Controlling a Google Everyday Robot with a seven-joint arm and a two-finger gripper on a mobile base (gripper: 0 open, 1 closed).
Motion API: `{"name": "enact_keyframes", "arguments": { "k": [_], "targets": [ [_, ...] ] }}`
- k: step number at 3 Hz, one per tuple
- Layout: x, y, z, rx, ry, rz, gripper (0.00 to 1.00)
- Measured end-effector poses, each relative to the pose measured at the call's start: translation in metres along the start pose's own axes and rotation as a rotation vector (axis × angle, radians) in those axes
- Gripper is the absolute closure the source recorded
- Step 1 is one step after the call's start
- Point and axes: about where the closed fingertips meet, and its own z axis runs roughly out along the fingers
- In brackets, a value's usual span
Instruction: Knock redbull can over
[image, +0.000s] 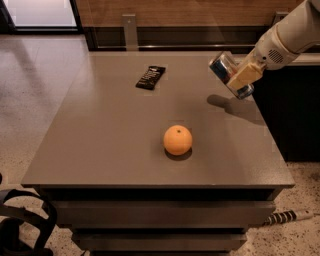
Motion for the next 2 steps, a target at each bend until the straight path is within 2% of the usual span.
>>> {"name": "enact_keyframes", "arguments": {
  "k": [1, 2],
  "targets": [
    [0.019, 0.003, 0.013, 0.002, 0.132, -0.018, 1.00],
    [0.031, 0.006, 0.034, -0.012, 0.181, -0.034, 1.00]
  ]
}}
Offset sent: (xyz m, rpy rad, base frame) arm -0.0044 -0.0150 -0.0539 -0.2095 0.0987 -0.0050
